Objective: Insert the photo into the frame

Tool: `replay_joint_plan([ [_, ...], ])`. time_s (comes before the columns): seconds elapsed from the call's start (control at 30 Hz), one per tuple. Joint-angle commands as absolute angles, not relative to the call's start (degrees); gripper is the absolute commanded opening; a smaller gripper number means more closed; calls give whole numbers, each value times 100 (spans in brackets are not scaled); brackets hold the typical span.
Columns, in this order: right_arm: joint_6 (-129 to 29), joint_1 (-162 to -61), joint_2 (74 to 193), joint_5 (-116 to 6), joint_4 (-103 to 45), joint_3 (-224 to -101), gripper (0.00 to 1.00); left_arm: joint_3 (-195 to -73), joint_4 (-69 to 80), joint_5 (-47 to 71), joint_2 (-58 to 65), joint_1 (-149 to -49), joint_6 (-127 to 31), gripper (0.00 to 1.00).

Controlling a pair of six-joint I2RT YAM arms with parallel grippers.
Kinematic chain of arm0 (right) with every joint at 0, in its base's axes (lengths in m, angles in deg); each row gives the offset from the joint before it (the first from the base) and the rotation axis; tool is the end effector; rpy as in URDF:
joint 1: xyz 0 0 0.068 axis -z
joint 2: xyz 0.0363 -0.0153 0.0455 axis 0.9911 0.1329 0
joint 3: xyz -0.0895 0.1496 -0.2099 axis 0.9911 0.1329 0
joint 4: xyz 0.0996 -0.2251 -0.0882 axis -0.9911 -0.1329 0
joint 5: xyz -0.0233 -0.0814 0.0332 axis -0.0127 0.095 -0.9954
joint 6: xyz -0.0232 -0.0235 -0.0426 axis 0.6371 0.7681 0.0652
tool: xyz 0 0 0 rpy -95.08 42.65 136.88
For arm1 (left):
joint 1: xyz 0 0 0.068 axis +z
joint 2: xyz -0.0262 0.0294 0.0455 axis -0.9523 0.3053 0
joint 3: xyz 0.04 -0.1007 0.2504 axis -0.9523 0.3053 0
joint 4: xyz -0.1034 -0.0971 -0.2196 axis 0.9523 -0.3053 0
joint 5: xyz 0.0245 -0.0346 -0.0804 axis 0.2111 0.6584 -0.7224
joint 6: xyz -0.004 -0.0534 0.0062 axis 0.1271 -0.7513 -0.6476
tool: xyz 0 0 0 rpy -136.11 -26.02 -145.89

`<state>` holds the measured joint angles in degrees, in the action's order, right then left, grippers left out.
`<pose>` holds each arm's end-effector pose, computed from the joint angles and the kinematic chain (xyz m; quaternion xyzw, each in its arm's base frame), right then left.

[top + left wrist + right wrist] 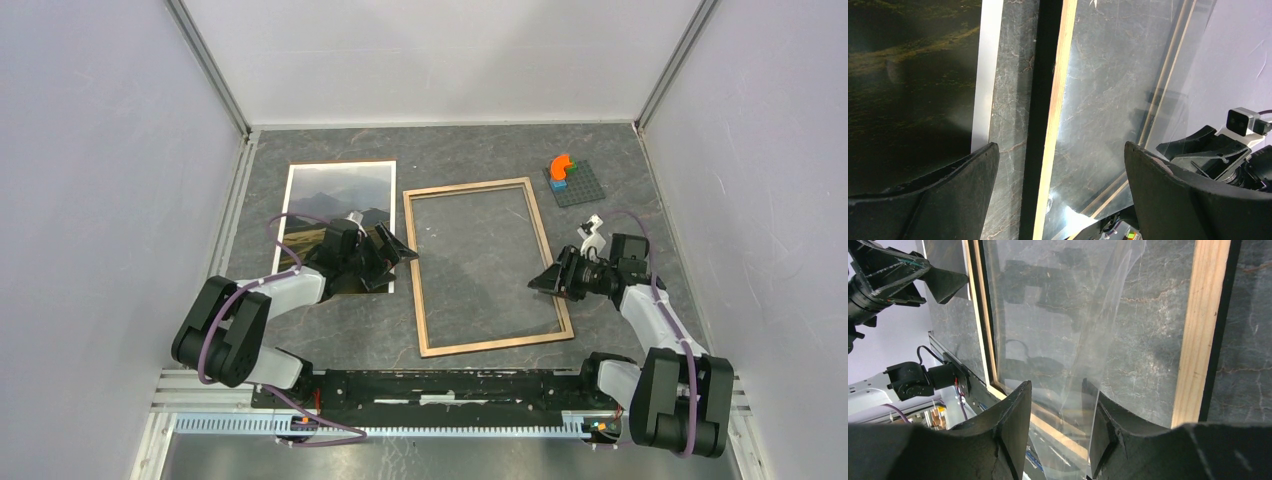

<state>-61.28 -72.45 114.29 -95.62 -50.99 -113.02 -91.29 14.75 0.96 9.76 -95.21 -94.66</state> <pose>0.1829 -0.0049 0.1698 0.1014 0.8777 0.4111 0.2245 0.2359 -0.1130 0.1503 -0.2028 0.8727 -0.3882 0.2158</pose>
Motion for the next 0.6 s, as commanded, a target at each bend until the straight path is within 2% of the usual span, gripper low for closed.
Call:
replay_joint_plan([
  [0.0,-6091,-7171,11640,-10018,-4285,-11638,49,-9136,1585,62,935,-9551,-9538,100],
  [0.37,-6430,-7199,12979,-10310,-3212,-12441,51,-9418,1202,-29,924,-9544,-9315,100],
  [0.57,-6525,-7425,13763,-10368,-2973,-12983,47,-9643,839,-14,745,-9538,-9005,100],
])
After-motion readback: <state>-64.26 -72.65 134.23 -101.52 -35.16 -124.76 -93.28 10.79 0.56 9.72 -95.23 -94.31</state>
